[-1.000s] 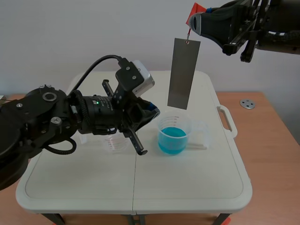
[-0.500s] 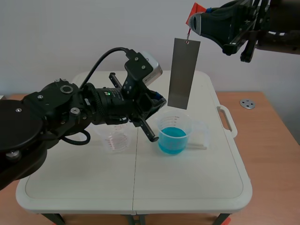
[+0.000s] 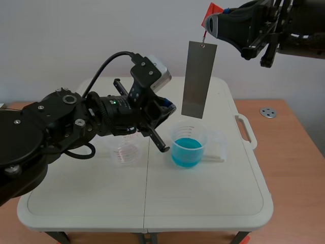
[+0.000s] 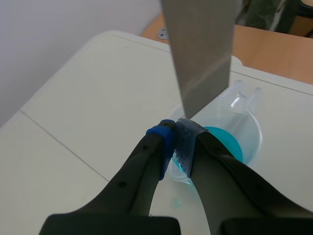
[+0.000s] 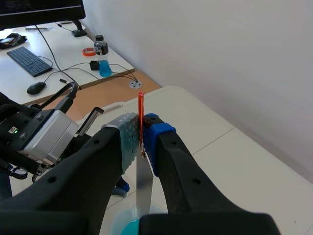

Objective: Hold the metal plate by the orange handle, dip it into the blue solution, take it out and point at it, then put the plate back in the beaker on the left.
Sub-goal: 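Point at the plate with the left hand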

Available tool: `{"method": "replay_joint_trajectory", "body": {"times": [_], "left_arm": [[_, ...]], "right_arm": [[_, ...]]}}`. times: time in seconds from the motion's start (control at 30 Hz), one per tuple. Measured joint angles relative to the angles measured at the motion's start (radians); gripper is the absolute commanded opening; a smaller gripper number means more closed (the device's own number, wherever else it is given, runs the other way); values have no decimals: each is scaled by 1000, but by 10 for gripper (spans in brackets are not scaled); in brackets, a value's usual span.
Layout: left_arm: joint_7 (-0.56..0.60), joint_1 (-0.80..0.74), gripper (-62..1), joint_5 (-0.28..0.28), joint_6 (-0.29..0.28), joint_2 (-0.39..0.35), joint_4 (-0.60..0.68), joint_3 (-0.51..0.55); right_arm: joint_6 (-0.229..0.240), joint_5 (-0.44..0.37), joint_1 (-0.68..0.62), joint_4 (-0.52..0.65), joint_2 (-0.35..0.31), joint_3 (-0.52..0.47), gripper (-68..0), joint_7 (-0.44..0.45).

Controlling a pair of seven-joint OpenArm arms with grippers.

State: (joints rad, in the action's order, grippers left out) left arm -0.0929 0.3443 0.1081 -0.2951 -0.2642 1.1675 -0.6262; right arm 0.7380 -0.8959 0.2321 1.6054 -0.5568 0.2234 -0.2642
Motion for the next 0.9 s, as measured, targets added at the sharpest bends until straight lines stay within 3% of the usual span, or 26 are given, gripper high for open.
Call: {"method": "replay_joint_trajectory", "body": {"times": [0.1, 0.27, 0.47, 0.63, 0.9], "left_arm": [[19, -45, -591, 39, 45, -45, 32, 11], [38, -188, -591, 78, 49, -174, 166, 98], [40, -400, -591, 200, 49, -367, 335, 249], [126, -636, -591, 278, 61, -521, 407, 421], [241, -1076, -591, 319, 126, -594, 409, 717]], "right_arm": [[0, -3, 0, 0, 0, 0, -660, 0], [0, -10, 0, 0, 0, 0, -660, 0], [0, -10, 0, 0, 0, 0, -660, 0], [0, -10, 0, 0, 0, 0, -660, 0], [0, -10, 0, 0, 0, 0, -660, 0]]}}
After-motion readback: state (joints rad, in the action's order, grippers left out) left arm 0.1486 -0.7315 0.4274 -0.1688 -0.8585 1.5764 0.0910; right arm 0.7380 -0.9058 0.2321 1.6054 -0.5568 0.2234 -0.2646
